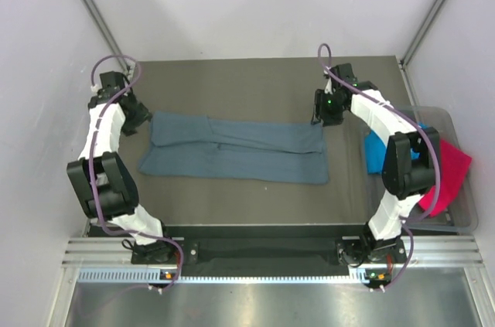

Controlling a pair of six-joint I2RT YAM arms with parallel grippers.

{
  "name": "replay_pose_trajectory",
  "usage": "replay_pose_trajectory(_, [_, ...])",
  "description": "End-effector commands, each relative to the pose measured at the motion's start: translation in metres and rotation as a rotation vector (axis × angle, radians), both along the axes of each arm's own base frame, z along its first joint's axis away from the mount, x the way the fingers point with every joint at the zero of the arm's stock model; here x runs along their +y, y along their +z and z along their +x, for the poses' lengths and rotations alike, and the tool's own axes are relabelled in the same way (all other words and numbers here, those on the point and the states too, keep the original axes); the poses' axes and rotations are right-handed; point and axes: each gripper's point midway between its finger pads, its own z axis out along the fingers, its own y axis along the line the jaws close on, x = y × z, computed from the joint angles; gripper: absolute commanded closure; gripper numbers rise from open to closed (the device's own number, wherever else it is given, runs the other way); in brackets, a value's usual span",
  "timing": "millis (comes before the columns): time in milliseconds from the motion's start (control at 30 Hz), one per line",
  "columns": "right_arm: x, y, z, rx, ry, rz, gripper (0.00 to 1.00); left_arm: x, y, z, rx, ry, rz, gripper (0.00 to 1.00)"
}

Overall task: Fold and stack the t-shirts
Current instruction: Fold the tshirt

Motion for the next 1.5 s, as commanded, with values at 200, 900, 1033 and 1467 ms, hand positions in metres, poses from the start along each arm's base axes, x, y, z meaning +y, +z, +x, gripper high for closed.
replay_pose_trajectory(200, [0.086, -0.026, -0.002, 0.119, 0.123, 0.3, 0.64, -0.171, 0.0, 0.071, -0.214, -0.503, -0.35, 0.34])
replay_pose_trajectory(900, [0.067, -0.083, -0.033, 0.235, 0.049, 0.291, 0.87, -0.262, -0.054, 0.08, -0.023, -0.686, -0.262, 0.77])
replay_pose_trajectory(1033, [0.064, -0.087, -0.035, 0.246, 0.043, 0.281, 0.87, -0.262, -0.068, 0.064, 0.066, -0.691, -0.2, 0.81])
replay_pose_trajectory(1467, [0.057, -0.092, -0.041, 0.259, 0.052, 0.27, 0.87, -0.24, -0.097, 0.045, 0.208, -0.711, -0.029, 0.81])
